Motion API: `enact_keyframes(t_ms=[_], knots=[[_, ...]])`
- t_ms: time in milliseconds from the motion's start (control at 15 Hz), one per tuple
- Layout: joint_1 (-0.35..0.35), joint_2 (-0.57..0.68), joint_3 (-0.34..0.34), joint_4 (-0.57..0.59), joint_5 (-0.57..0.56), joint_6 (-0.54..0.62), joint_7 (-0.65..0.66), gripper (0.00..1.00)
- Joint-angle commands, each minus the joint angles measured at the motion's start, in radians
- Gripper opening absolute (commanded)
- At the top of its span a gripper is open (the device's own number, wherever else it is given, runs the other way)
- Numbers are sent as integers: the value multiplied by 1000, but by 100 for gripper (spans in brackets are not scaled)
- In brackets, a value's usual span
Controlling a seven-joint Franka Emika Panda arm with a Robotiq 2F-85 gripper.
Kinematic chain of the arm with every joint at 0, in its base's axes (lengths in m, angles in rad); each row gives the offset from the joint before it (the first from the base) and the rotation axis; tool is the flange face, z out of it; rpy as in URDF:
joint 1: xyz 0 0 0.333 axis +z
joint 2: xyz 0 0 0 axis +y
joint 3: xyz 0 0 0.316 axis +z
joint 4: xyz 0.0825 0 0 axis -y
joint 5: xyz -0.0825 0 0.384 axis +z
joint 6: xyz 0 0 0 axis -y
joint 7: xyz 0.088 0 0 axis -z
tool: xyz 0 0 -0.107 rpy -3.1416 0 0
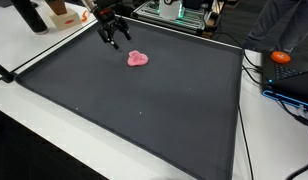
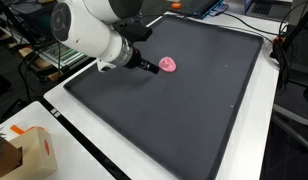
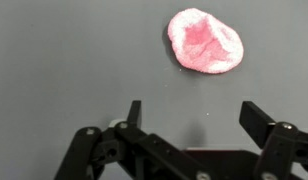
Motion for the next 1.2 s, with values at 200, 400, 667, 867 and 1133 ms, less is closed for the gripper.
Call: enact_keyframes(t_ms=[200,400,667,867,1133], knots=[[-22,53,-32,27,19,-74,-73,100],[-19,69,-35,52,9,-99,-73,100],[-7,103,-30,114,-13,-138,-57,100],[9,134,-29,177,-46,-165,-37,100],[46,185,-28,275,-152,-168,-7,100]])
